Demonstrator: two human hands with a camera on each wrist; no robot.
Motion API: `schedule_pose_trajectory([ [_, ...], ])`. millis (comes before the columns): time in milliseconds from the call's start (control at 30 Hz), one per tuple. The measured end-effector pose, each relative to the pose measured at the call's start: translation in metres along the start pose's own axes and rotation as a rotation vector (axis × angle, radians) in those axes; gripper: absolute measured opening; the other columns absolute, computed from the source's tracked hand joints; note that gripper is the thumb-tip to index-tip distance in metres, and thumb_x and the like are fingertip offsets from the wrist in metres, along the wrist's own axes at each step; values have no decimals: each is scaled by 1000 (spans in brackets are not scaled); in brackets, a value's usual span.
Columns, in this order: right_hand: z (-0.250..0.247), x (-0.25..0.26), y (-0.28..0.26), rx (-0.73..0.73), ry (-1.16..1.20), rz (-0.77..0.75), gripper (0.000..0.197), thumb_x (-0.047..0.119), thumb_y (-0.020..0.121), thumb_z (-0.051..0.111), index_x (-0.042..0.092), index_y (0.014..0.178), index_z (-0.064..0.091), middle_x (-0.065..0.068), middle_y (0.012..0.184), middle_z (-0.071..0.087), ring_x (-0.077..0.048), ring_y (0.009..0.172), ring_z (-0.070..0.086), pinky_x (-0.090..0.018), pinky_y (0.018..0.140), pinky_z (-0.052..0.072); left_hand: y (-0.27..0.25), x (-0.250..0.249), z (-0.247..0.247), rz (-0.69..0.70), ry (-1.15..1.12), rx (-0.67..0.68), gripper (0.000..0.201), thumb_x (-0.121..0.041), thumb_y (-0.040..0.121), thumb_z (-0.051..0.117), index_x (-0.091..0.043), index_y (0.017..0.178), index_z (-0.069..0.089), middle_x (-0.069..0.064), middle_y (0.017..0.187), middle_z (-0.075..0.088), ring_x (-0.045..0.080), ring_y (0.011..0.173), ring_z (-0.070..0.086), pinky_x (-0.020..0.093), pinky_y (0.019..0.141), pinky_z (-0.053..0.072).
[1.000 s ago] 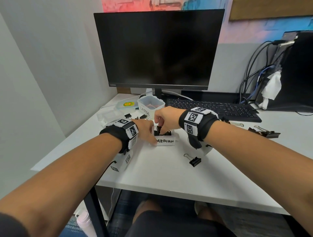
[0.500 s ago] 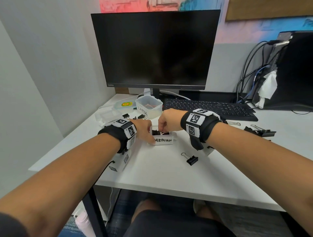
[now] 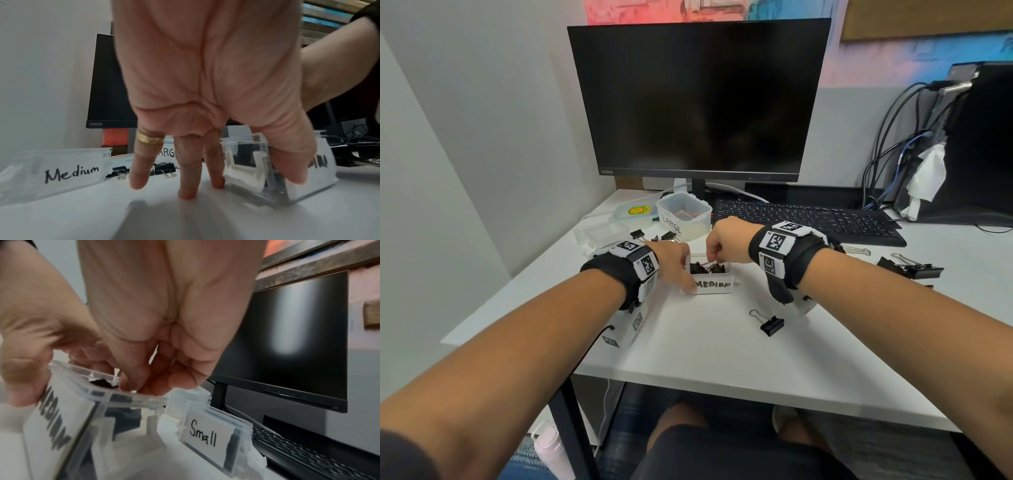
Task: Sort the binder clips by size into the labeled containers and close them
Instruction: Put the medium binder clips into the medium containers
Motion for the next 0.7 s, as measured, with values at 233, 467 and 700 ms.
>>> schedule_pose_trajectory([
  [233, 5, 3, 1, 95, -14, -9, 35, 5, 93, 48, 24, 110, 72, 3, 117, 67, -18, 109, 59, -31, 98, 48, 1, 0, 1, 6, 12, 4, 68, -57, 71, 71, -21, 124, 49, -3, 121, 58, 21, 108, 57, 37, 94, 48],
  [467, 3, 7, -2, 144, -120, 7, 37, 5, 94, 47, 20, 122, 65, -1, 124, 62, -20, 113, 58, -27, 95, 46, 1, 0, 2, 11, -27, 17, 71, -57, 72, 71, -24, 129, 43, -5, 124, 58, 19, 109, 56, 37, 96, 47],
  [700, 1, 1, -8, 146, -118, 8, 43, 4, 94, 43, 25, 125, 62, 1, 128, 58, -19, 115, 55, -27, 94, 45, 0, -2, 0, 30, -47, 42, 79, -64, 70, 68, -32, 134, 34, -8, 124, 59, 19, 112, 57, 37, 100, 44],
])
Point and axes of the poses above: each hand's wrist, its own y-axis towards the middle knuckle, its own z-axis out of the palm, x = y × z, the point moved 4 cm from there along y, towards the middle knuckle
